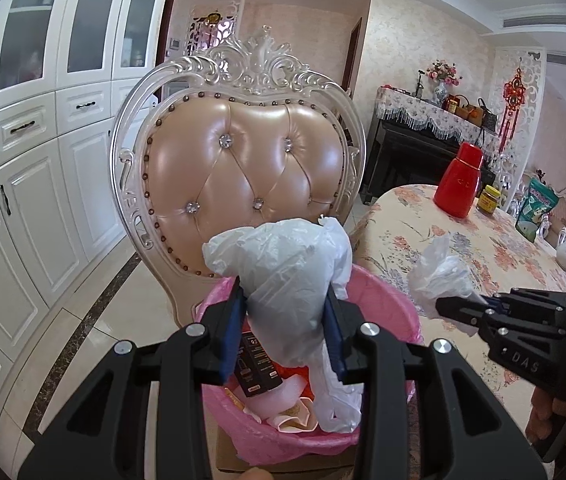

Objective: Collect trash
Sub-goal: 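Hold the plastic bag over the pink bin with the left tool while the right tool carries tissue there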

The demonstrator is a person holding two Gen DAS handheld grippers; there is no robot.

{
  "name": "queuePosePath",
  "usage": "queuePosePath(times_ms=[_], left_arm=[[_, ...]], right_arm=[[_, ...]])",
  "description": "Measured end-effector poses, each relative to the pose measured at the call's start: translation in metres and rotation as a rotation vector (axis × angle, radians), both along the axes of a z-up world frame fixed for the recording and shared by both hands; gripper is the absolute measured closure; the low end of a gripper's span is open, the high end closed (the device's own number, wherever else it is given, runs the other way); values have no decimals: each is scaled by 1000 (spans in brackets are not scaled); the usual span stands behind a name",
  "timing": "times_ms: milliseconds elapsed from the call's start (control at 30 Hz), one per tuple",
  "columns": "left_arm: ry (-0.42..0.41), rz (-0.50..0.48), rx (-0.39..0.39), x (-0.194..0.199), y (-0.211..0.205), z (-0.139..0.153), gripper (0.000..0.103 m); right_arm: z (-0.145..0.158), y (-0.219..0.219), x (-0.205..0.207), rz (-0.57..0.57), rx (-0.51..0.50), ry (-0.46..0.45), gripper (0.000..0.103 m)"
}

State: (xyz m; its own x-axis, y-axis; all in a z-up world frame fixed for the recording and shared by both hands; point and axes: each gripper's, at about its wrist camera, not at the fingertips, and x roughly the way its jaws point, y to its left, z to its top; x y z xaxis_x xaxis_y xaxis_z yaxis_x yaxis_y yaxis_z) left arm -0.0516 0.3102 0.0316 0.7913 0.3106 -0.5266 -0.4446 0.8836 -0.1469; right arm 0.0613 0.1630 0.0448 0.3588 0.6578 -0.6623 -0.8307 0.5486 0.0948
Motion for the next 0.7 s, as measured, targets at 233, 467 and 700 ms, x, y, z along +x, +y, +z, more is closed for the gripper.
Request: queuePosePath(times_ms=[233, 467, 700], left_arm=[[3, 2, -10, -1, 8, -2, 67], [4, 0, -26, 0, 13, -4, 46], [6, 10, -27, -3, 13, -4, 45]], right_arm=[[-6, 18, -3, 19, -17, 10, 90], [-14, 27, -4, 27, -30, 25, 64], [-20, 20, 0, 6, -38, 31, 54]])
